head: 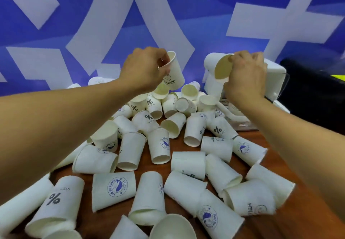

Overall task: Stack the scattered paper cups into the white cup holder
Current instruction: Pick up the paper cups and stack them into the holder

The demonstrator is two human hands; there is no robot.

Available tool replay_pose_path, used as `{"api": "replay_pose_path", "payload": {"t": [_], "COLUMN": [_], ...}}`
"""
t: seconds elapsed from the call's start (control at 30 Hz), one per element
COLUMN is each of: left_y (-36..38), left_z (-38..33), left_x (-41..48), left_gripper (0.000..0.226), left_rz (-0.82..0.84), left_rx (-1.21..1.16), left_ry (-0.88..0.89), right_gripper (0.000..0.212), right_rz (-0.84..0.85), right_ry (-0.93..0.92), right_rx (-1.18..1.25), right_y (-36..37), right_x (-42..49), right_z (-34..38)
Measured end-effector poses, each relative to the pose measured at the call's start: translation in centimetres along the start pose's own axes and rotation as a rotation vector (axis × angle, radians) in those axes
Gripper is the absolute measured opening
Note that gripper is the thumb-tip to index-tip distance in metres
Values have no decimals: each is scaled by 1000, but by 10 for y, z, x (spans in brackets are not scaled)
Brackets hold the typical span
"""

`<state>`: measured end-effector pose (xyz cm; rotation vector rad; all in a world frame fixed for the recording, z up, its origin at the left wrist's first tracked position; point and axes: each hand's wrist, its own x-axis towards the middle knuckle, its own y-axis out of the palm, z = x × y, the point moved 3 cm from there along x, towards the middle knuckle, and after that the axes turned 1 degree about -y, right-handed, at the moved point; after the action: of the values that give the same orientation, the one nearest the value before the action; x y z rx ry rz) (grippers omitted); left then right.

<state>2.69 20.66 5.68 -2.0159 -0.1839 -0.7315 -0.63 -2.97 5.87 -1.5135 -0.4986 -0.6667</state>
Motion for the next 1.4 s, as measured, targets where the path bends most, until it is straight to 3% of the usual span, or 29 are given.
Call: {"api": "replay_pose_path", "payload": {"t": [0.23,0.43,0.7,1.1,1.23,1.4], "left_y": [30,68,115,162,171,174], "left_z": [-64,-107,-148,-154,-151,-153], "left_x": [15,29,40,49,52,57], "left_gripper": [14,16,19,17,18,19], "left_rz": [29,42,14,155,178,142], "left_rx": [-48,-60,-101,-7,16,9], "left_ry": [125,200,294,335,343,347], "right_gripper": [53,20,23,26,17,20], "right_rz": [-1,-16,-125,104,157,201], "right_ry": [66,75,112,-146,-143,-136], "right_rx": [41,-66,58,-117,-88,-52], "right_y": [-21,-15,2,60,77,94], "right_x": [-10,-12,-17,-7,-5,-9], "right_z": [-74,-127,-176,-177,-174,-176]}}
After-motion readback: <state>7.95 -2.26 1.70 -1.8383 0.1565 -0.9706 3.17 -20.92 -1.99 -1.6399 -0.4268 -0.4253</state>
